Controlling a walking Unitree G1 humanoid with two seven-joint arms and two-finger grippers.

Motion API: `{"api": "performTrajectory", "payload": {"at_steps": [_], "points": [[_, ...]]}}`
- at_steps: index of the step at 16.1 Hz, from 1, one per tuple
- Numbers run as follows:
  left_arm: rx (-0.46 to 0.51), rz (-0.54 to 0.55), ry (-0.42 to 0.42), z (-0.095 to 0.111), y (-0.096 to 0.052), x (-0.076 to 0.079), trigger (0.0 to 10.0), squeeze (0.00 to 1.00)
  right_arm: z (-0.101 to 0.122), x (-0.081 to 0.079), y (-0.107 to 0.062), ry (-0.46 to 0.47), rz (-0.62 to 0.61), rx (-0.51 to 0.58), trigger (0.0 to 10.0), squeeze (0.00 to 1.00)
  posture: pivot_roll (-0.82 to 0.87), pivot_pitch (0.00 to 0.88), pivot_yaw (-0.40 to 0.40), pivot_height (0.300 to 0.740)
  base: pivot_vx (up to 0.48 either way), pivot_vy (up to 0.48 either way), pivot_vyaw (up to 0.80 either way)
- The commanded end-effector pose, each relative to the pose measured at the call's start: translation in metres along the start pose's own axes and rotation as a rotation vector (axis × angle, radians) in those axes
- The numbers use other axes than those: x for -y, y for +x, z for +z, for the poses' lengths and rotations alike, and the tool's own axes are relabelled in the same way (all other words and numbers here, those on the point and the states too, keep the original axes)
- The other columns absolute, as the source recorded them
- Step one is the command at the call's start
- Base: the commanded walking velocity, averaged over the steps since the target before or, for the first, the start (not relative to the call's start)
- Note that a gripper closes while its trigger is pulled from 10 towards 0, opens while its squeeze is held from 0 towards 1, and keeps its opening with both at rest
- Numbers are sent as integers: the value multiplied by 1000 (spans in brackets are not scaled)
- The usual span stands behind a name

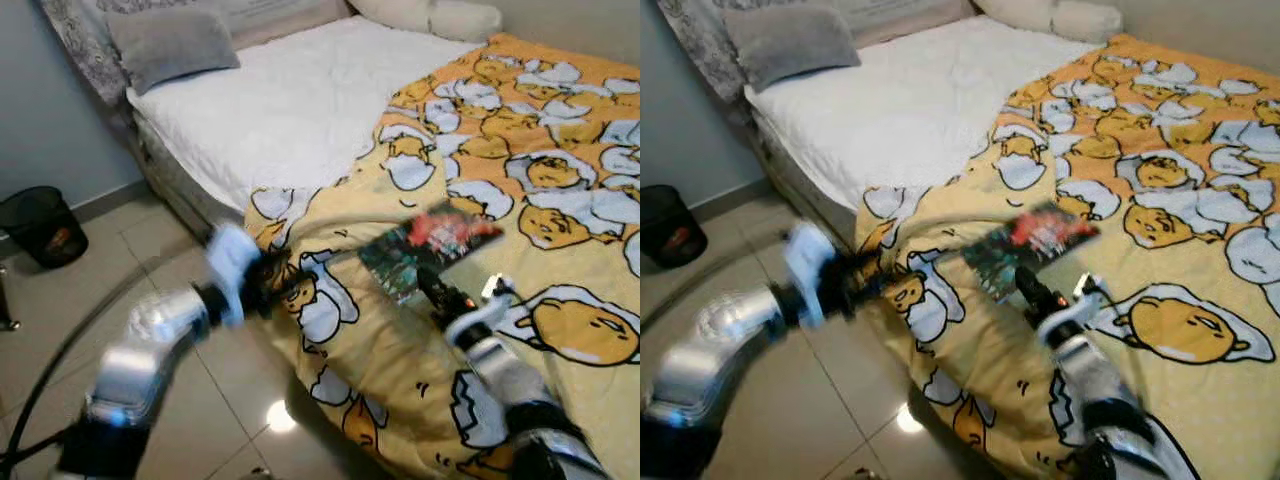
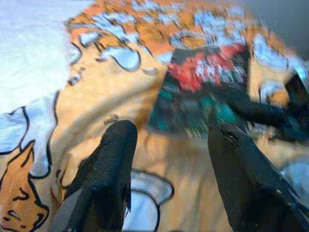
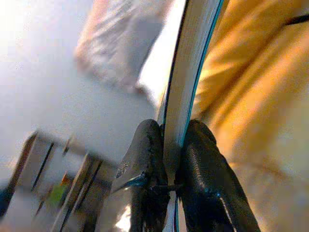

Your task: Clean up the room

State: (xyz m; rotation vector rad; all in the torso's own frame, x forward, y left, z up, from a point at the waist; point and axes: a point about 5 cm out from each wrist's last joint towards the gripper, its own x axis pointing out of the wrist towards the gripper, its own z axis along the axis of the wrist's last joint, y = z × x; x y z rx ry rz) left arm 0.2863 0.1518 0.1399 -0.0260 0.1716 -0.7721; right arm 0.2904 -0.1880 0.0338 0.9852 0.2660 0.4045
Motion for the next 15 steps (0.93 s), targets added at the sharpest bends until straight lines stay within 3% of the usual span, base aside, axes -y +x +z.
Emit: {"api": "performTrajectory", "payload": {"at_steps": [1, 3, 5, 6, 7, 10, 11, 12, 15], "points": [[31, 16, -95, 5, -2, -9, 10000, 0, 9, -18, 4, -65, 145, -41, 0, 0, -41, 0, 80, 740, 0, 0, 0], [69, -17, -213, 12, 1, -17, 10000, 0, 12, -37, -3, -137, 312, -154, 0, 0, -44, 0, 82, 740, 0, 0, 0], [67, -71, -323, 12, 3, -18, 10000, 0, 14, -52, -8, -131, 425, -209, 0, 0, -44, 0, 82, 740, 0, 0, 0], [76, -158, -467, 12, 5, -15, 10000, 0, 14, -67, -13, -110, 528, -264, 0, 0, -47, 0, 86, 740, 0, 0, 0], [81, -215, -526, 10, 8, -10, 10000, 0, 14, -76, -16, -97, 597, -301, 0, 0, -54, 0, 91, 740, 0, 0, 0], [93, -233, -609, -1, 13, -10, 10000, 0, 12, -93, -21, -69, 706, -346, 0, 0, -56, 0, 93, 740, 0, 0, 0], [105, -262, -642, 0, 12, -9, 1412, 0, 10, -97, -24, -57, 729, -373, 0, 0, -56, 0, 96, 740, 0, 0, 0], [122, -298, -665, 3, 10, -8, 0, 0, 8, -99, -26, -47, 739, -394, 0, 0, -56, 0, 98, 740, 0, 0, 0], [100, -351, -637, 8, 4, -8, 0, 0, 3, -101, -30, -55, 753, -458, 0, 0, -60, 0, 111, 740, 0, 0, 0]]}}
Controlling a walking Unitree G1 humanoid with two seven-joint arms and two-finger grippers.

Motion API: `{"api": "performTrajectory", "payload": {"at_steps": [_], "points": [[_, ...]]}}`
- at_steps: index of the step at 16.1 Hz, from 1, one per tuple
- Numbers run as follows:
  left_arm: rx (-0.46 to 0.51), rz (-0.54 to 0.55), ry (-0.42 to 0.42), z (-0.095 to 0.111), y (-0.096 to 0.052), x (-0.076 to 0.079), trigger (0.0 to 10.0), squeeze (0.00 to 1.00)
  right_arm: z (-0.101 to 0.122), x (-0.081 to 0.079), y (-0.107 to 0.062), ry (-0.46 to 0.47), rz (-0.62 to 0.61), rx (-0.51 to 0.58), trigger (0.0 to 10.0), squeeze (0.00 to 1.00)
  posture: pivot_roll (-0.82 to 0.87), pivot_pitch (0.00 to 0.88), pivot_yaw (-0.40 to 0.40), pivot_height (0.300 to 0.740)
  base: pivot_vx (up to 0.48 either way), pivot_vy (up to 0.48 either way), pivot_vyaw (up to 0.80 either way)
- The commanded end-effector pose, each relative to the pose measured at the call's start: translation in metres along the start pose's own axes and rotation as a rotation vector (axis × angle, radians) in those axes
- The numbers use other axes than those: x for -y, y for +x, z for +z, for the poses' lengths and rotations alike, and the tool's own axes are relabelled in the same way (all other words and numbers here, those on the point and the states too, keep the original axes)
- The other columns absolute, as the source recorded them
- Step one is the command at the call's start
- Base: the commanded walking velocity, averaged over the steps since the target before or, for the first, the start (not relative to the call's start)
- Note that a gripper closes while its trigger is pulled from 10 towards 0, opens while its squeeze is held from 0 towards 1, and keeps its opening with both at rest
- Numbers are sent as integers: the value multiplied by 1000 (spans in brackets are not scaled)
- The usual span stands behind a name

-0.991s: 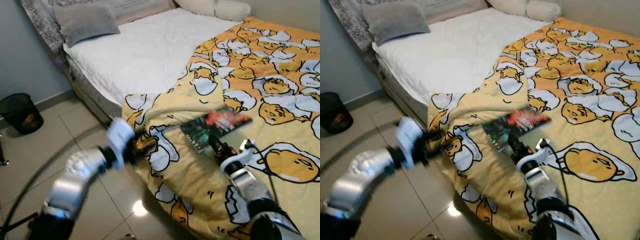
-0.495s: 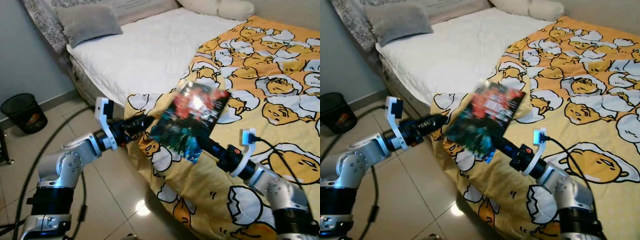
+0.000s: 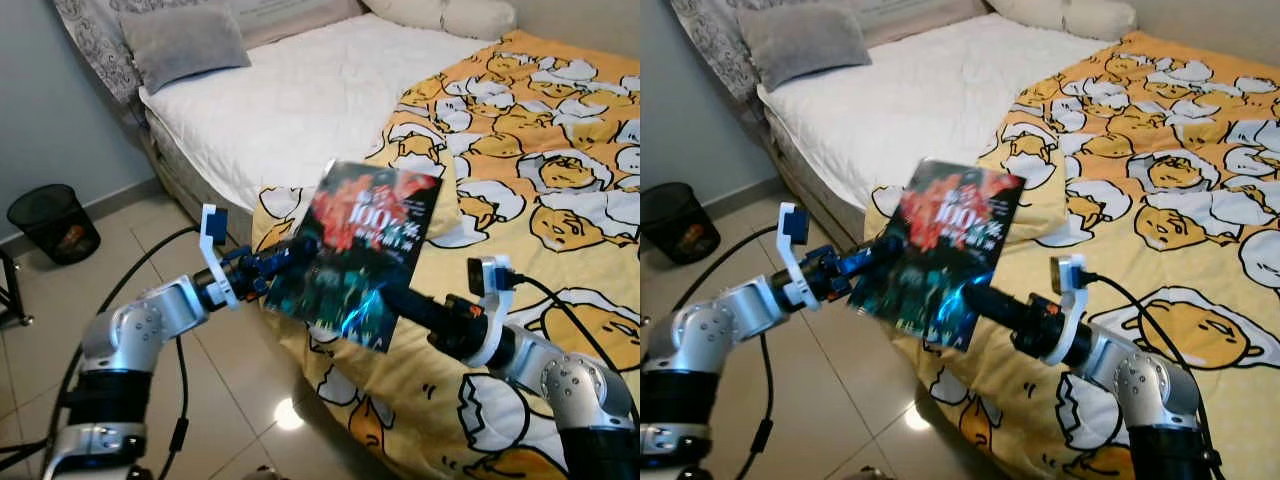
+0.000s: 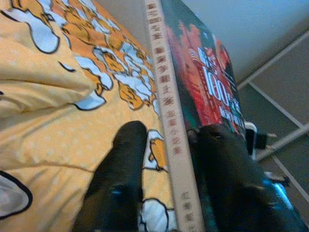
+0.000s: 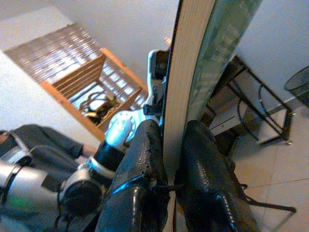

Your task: Clean up the room

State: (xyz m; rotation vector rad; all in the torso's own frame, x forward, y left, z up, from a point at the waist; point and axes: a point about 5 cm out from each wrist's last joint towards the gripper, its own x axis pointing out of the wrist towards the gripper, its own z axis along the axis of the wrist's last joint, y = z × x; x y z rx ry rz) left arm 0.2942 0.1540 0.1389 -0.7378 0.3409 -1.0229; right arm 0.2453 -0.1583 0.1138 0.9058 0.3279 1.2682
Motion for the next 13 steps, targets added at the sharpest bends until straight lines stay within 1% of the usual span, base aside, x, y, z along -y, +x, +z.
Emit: {"api": "performTrajectory", "payload": {"at_steps": [1, 4, 5, 7, 10, 13], "points": [[-11, -30, 19, 7, -1, 6, 0, 0, 0, -8, 5, -22, 62, -22, 0, 0, -63, 0, 117, 740, 0, 0, 0], [-60, -63, -54, 0, -3, 8, 0, 0, -1, -10, 4, -23, 62, -40, 0, 0, -63, 0, 137, 740, 0, 0, 0], [-78, -74, -71, -2, -4, 8, 0, 0, -1, -11, 5, -28, 68, -59, 0, 0, -62, 0, 130, 740, 0, 0, 0], [-72, -94, -83, 0, -7, 12, 0, 0, 1, -14, 6, -33, 83, -77, 0, 0, -53, 0, 119, 740, 0, 0, 0], [-64, -110, -92, 1, -13, 16, 0, 0, 2, -13, 7, -46, 81, -95, 0, 0, -53, 0, 112, 740, 0, 0, 0], [-78, -78, -78, -3, -16, 18, 0, 0, 3, -12, 7, -67, 72, -97, 0, 0, -56, 0, 113, 740, 0, 0, 0]]}}
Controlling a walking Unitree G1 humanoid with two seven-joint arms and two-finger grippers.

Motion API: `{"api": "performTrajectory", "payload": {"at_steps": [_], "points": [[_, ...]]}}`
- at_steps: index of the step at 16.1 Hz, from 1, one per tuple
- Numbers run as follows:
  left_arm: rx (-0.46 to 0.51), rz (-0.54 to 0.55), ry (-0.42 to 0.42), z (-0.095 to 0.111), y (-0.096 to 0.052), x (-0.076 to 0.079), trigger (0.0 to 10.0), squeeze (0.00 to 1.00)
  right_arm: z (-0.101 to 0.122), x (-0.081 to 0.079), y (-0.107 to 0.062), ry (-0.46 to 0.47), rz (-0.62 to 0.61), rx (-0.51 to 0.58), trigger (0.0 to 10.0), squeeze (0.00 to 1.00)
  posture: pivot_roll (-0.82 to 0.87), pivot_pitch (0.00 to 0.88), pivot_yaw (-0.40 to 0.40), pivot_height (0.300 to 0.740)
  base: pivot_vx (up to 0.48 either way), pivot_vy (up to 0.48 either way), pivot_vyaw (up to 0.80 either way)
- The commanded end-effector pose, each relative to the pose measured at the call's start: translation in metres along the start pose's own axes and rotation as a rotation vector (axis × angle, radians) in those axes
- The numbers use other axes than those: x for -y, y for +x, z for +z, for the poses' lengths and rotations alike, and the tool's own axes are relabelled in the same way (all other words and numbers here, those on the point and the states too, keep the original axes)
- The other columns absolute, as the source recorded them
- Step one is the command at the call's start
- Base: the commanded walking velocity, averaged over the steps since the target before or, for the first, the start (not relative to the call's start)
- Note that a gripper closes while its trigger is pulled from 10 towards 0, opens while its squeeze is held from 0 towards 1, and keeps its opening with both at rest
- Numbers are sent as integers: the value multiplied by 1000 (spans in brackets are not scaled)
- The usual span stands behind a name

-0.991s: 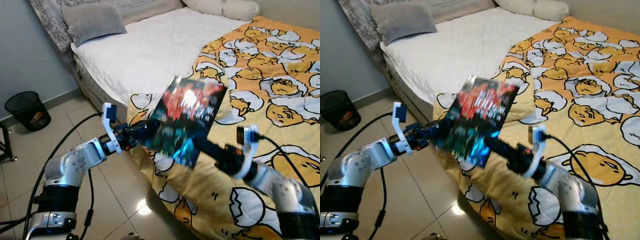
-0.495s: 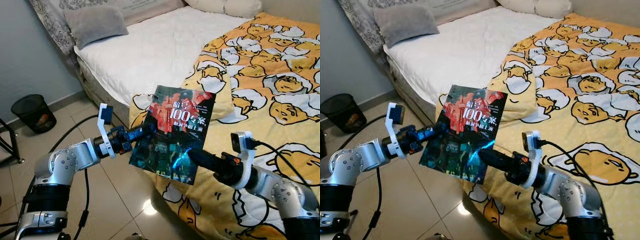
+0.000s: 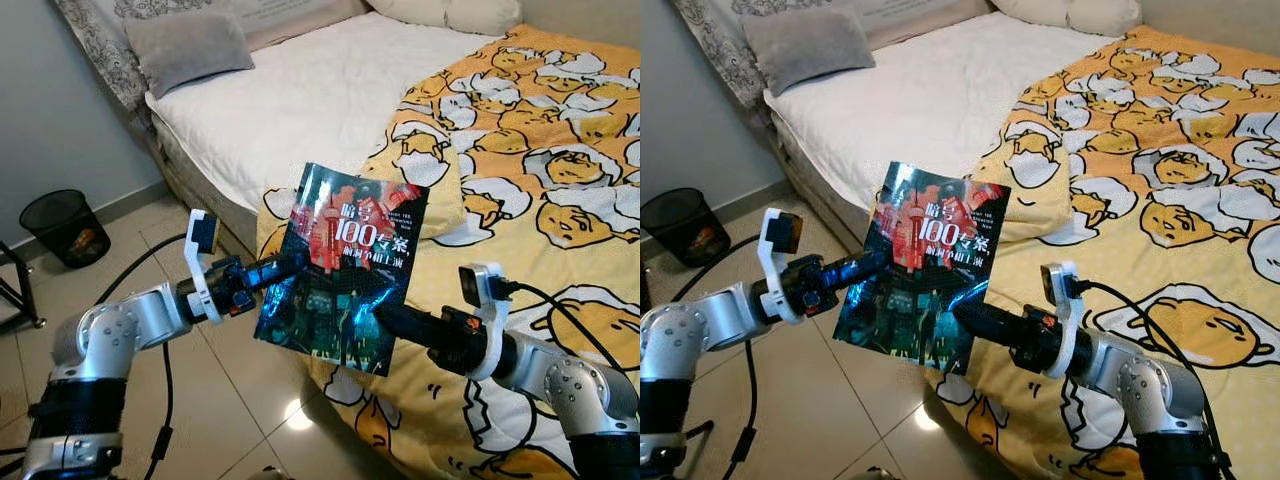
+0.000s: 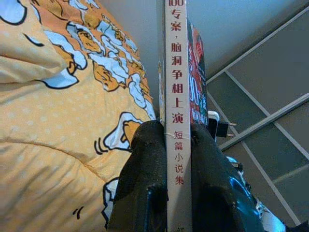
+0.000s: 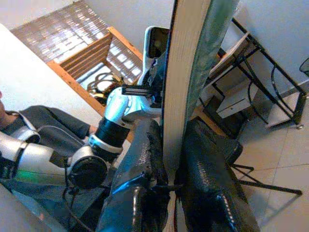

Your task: Clean up the room

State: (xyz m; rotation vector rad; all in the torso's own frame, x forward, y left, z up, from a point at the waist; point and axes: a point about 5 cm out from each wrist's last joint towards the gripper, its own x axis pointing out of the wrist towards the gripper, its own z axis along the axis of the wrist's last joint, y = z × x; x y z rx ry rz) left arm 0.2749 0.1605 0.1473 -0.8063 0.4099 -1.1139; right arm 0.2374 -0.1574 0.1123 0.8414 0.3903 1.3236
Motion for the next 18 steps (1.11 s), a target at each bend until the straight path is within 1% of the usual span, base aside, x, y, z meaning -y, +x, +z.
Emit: {"api": "performTrajectory", "payload": {"at_steps": [1, 2, 3, 4, 5, 6, 7, 8, 9, 10, 11, 12, 13, 14, 15, 16, 17, 18], "points": [[-18, 25, 13, -1, -1, 1, 0, 0, 10, -7, 8, -80, 41, -1, 0, 0, -58, 0, 113, 740, 0, 0, 0], [-18, 29, 13, -1, -1, 1, 0, 0, 9, -7, 8, -85, 37, -1, 0, 0, -58, 0, 113, 740, 0, 0, 0], [-8, 56, 45, 0, 0, 1, 0, 0, 8, -5, 7, -81, 13, -4, 10000, 0, -59, 0, 111, 740, 0, 0, 0], [36, 140, 147, 7, 1, 2, 0, 0, 6, 0, 3, -81, -84, 12, 10000, 482, -64, 0, 108, 740, 0, 0, 0], [43, 157, 166, 8, 1, 3, 0, 0, 5, 2, 2, -81, -113, 22, 10000, 482, -64, 0, 108, 740, 0, 0, 0], [56, 192, 221, 12, 0, 4, 0, 0, 7, 9, -3, -88, -199, 73, 10000, 1000, -69, 0, 105, 740, 0, 0, 0], [46, 281, 395, 15, -2, 9, 0, 0, 6, 18, -21, -89, -334, 182, 10000, 1000, -71, 0, 100, 740, 0, 0, 0], [-35, 421, 531, 11, -5, 4, 0, 0, 3, 22, -38, -119, -453, 235, 10000, 1000, -68, 0, 91, 740, 0, 0, 0], [-35, 421, 531, 11, -5, 4, 0, 0, 3, 22, -38, -119, -453, 235, 10000, 1000, -68, 0, 91, 740, 0, 0, 0], [-60, 541, 622, 8, -9, 0, 0, 0, 1, 23, -52, -171, -590, 303, 10000, 1000, -83, 0, 89, 740, 0, 0, 0], [-43, 582, 653, 7, -9, 1, 0, 0, 2, 23, -59, -200, -669, 347, 10000, 1000, -85, 0, 87, 740, 0, 0, 0], [-39, 587, 661, 6, -9, 1, 0, 0, 2, 23, -60, -205, -682, 355, 10000, 1000, -85, 0, 87, 740, 0, 0, 0], [48, 637, 647, 9, -10, 3, 0, 0, 5, 22, -65, -240, -762, 421, 10000, 1000, -87, 0, 80, 740, 0, 0, 0], [75, 674, 646, 11, -11, 3, 0, 0, 5, 22, -66, -248, -792, 444, 10000, 1000, -86, 0, 76, 740, 0, 0, 0], [97, 761, 681, 13, -16, 1, 0, 0, 5, 20, -62, -274, -839, 463, 10000, 1000, -82, 0, 59, 740, 0, 0, 0], [102, 802, 706, 14, -19, 0, 0, 0, 4, 19, -58, -290, -858, 469, 10000, 1000, -82, 0, 59, 740, 0, 0, 0], [91, 897, 774, 14, -26, -3, 8784, 0, 1, 22, -50, -372, -1021, 397, 10000, 1000, -79, 0, 50, 740, 0, 0, 0], [90, 930, 772, 12, -29, -6, 10000, 0, -1, 22, -45, -393, -1046, 382, 10000, 1000, -83, 0, 49, 740, 0, 0, 0]]}}
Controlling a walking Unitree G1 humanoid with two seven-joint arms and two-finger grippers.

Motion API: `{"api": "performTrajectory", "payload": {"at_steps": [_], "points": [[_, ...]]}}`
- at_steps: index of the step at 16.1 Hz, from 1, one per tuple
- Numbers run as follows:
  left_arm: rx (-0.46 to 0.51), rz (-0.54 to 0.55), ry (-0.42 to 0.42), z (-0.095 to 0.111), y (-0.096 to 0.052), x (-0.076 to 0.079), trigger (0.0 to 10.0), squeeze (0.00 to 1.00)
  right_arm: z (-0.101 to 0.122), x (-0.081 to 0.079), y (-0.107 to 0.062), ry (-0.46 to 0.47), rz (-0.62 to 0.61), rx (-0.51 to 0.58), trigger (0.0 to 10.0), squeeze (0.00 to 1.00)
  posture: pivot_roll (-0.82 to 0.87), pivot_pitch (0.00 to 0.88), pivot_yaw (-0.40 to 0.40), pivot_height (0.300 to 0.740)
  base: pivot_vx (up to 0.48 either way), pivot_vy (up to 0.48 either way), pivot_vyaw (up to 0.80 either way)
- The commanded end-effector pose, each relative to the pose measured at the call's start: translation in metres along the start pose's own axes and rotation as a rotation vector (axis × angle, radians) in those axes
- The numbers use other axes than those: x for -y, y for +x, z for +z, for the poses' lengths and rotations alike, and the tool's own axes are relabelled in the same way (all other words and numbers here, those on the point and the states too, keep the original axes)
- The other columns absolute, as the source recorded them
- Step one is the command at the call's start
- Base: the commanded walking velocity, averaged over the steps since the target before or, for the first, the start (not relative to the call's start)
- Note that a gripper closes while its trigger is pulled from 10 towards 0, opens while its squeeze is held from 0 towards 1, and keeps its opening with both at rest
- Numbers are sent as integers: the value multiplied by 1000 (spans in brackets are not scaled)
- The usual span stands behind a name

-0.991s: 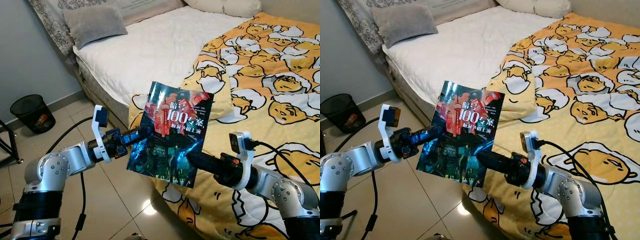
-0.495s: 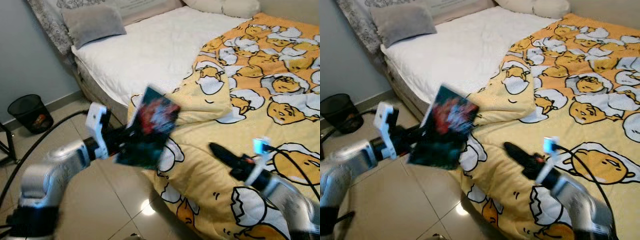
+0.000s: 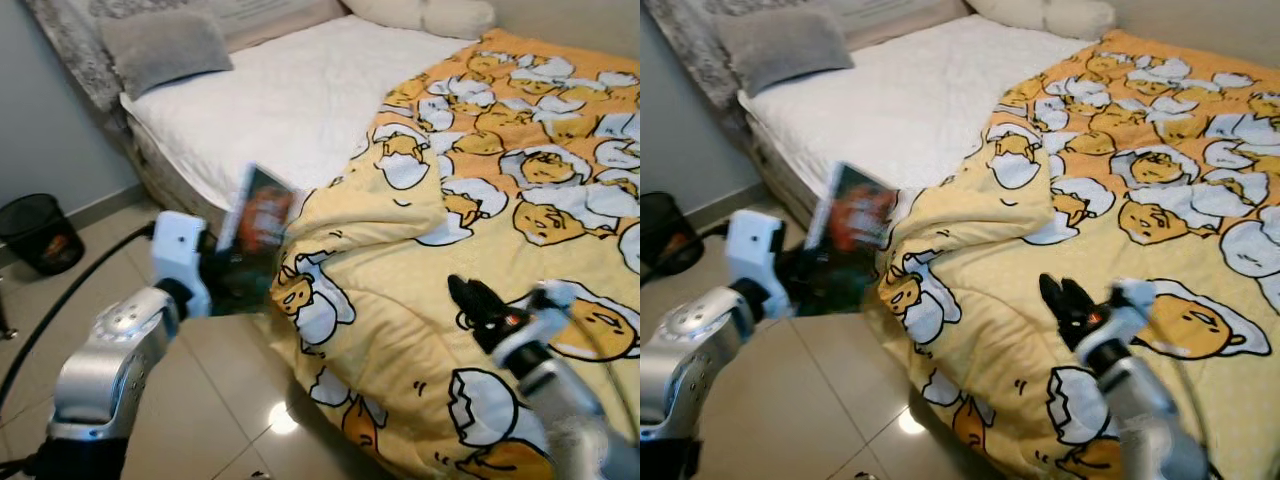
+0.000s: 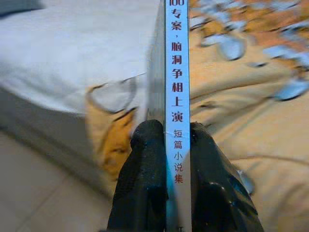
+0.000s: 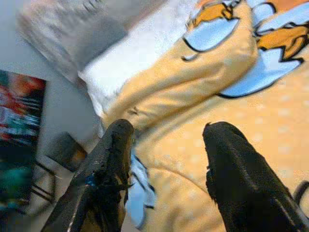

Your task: Clean up the room

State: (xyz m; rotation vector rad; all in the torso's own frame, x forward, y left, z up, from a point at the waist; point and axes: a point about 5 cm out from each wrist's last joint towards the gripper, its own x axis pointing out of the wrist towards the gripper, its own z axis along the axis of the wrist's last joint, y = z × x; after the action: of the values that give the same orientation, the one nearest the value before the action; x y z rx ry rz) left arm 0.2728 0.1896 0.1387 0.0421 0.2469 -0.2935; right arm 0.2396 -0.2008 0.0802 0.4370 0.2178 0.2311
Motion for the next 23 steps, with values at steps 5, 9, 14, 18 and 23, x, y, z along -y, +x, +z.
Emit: {"api": "performTrajectory", "payload": {"at_steps": [5, 9, 14, 18, 23], "points": [[-2, 108, 53, -12, -9, 8, 10000, 0, -4, -26, 19, -112, -195, -29, 10000, 0, -63, 0, 6, 740, 0, 0, 0], [-46, 136, 94, -21, -8, 7, 10000, 0, -5, -17, 28, -148, -259, -61, 10000, 0, -36, 0, -29, 740, 0, 395, -300], [-54, 120, 175, -15, 1, 4, 10000, 0, -7, -22, 41, -135, -281, -71, 10000, 0, -35, 0, -12, 740, 0, 480, -798], [-55, 112, 173, -16, 1, 6, 10000, 0, -9, -23, 42, -110, -297, -70, 10000, 0, -40, 0, -6, 740, 0, 480, -800], [-54, 124, 159, -17, -1, 5, 10000, 0, -11, -27, 41, -89, -255, -80, 10000, 0, -41, 0, -4, 740, 0, 480, -800]]}}
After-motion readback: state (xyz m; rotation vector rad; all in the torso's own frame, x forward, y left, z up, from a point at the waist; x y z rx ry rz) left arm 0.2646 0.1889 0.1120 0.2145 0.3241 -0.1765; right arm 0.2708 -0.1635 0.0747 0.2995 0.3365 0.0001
